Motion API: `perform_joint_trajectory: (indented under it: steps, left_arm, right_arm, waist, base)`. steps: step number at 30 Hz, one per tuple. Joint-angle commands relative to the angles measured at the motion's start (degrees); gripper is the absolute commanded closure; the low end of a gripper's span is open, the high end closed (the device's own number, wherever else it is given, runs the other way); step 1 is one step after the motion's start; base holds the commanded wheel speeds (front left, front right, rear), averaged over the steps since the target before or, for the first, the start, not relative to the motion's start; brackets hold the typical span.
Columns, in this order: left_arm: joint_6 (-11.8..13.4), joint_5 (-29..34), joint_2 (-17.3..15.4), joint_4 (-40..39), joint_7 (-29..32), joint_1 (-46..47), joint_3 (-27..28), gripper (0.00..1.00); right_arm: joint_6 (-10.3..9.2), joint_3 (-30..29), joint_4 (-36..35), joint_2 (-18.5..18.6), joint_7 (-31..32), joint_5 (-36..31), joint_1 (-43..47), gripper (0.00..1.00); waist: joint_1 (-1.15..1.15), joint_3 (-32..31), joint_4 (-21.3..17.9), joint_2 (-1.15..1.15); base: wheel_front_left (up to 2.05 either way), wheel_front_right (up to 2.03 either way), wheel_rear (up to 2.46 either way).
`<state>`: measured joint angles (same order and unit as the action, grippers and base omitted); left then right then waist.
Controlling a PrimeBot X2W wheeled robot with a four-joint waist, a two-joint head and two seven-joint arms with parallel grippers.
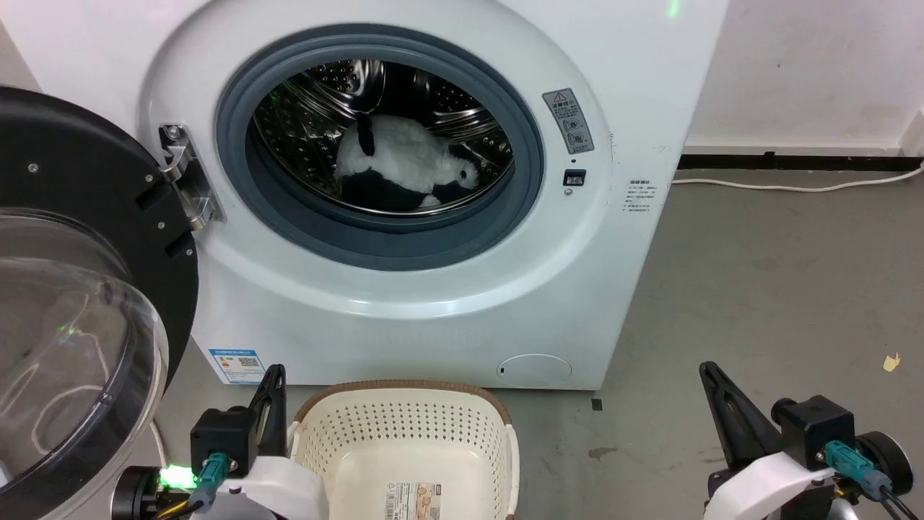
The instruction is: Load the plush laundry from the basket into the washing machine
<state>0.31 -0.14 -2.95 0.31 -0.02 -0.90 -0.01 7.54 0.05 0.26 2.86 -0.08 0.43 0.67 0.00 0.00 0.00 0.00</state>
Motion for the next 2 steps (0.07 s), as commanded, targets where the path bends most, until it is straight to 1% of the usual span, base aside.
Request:
perform_joint_trajectory:
  steps: [1,2]
  left_arm:
    - [-0.31,0.14,0.07,-0.31,0.02,0.9,0.01,1.0]
    - [-0.31,0.14,0.07,-0.31,0.02,0.9,0.01,1.0]
  right_arm:
    - [-0.05,-0.05,-0.26,0.01,0.08,-0.43,-0.67,1.0]
    - [-0.05,-0.05,-0.26,0.01,0.08,-0.43,-0.67,1.0]
  waist:
    - [0.0,0.0,0.0,0.0]
    - [0.0,0.0,0.0,0.0]
  base:
    - [0.0,0.0,0.0]
    - [0.0,0.0,0.0]
